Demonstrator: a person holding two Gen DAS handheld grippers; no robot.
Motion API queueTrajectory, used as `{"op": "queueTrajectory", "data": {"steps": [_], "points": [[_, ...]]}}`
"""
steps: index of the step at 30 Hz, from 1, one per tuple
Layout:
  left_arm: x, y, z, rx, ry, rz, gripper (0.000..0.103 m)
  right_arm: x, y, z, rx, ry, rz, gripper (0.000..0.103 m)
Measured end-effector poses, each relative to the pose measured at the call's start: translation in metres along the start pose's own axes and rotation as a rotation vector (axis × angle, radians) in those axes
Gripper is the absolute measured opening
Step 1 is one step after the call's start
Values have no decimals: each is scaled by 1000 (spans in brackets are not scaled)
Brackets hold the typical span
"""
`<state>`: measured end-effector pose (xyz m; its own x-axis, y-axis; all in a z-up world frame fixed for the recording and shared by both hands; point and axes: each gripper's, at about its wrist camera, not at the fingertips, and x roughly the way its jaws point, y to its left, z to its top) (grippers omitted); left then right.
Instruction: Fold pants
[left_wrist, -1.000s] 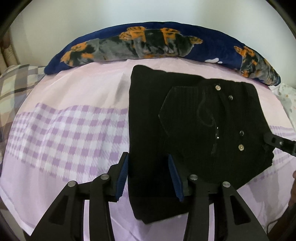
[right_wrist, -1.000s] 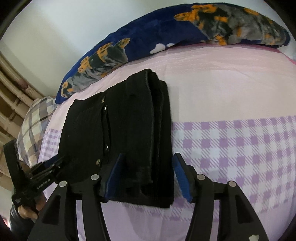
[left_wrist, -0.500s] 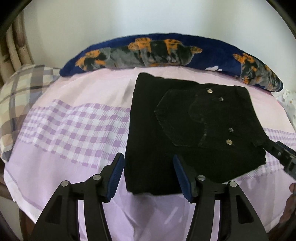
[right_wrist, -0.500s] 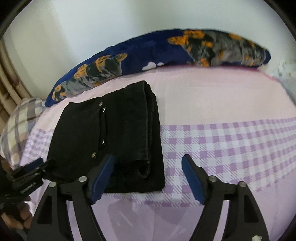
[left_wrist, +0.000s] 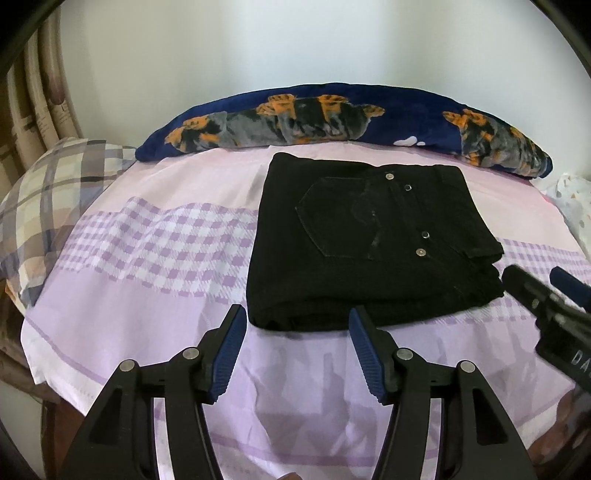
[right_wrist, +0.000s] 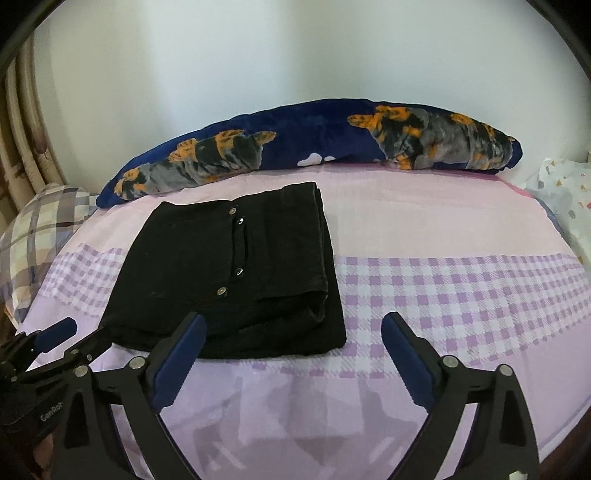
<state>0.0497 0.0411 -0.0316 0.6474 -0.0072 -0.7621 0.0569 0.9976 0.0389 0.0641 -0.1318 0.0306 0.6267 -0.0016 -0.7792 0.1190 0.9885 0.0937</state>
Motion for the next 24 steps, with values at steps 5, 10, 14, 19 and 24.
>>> {"op": "queueTrajectory", "data": {"steps": [5, 10, 14, 19, 24], "points": [[-9, 0, -6, 5, -14, 12, 59, -5, 6, -12, -29, 10, -5, 100], [-13, -1, -12, -2, -10, 13, 59, -6, 11, -18, -46, 20, 0, 102], [-14, -2, -14, 5, -8, 18, 59, -4, 15, -21, -70, 26, -3, 102], [-15, -2, -18, 5, 0, 25, 59, -3, 19, -24, -91, 33, -9, 102], [-12, 0, -20, -2, 15, 33, 59, -1, 20, -24, -101, 44, -5, 102]]}}
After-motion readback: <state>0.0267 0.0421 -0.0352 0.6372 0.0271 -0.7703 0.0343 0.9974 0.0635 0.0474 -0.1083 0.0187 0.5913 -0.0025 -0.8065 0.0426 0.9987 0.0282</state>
